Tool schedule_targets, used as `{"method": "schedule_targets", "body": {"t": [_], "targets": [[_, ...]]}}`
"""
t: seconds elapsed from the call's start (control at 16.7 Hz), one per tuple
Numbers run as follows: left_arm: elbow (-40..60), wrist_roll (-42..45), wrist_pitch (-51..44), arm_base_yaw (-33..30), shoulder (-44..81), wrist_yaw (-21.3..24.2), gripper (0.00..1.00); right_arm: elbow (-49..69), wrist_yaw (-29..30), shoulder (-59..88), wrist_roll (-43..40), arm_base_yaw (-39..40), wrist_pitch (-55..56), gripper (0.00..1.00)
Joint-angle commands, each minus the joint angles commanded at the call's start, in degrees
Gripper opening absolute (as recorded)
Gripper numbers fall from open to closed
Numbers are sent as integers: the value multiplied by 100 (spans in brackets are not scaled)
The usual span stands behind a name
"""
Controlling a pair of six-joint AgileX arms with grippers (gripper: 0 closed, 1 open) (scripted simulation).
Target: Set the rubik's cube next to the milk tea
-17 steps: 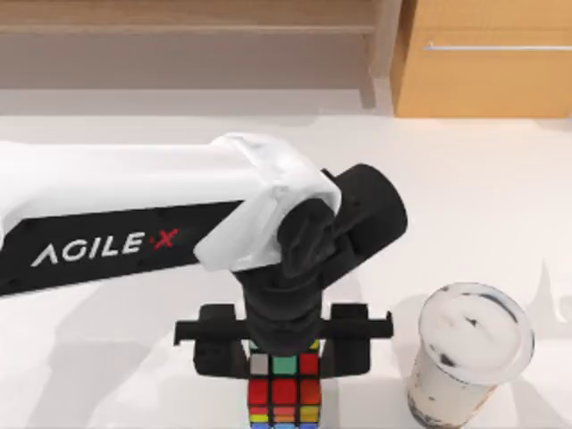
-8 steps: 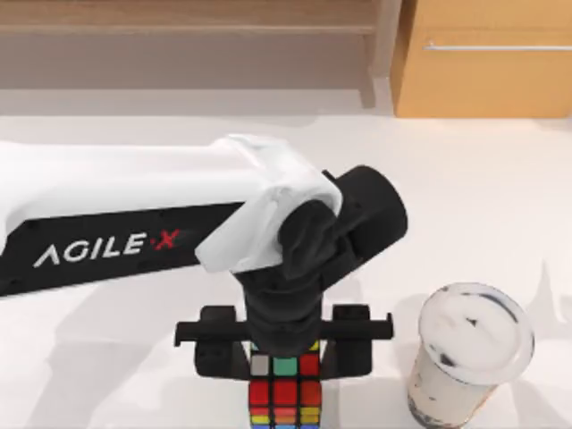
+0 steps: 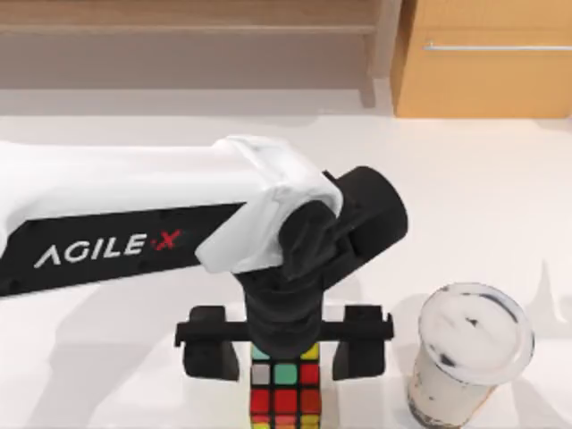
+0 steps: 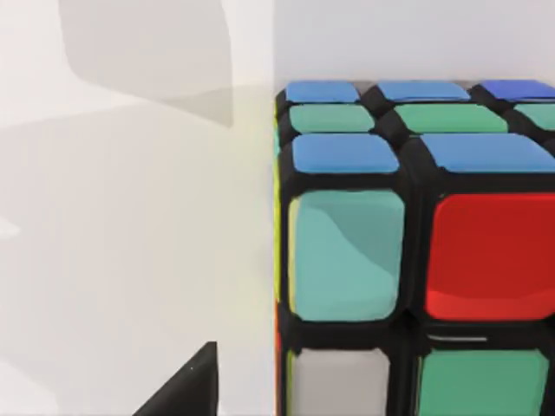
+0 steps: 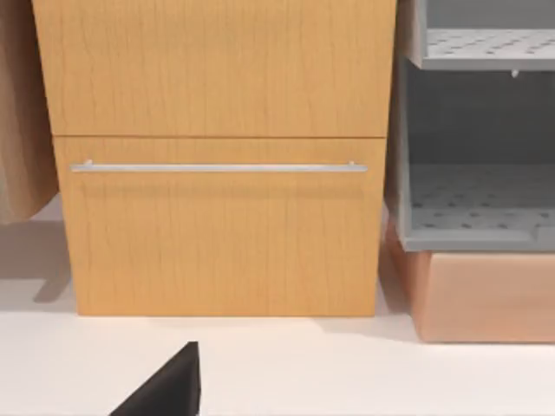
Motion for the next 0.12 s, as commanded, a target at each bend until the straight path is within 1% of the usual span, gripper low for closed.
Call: {"method": "schedule_targets", "body": {"t": [0.12], "targets": [[0,0,0,0,0,0,100,0,0,0,0,0,0,100]]}}
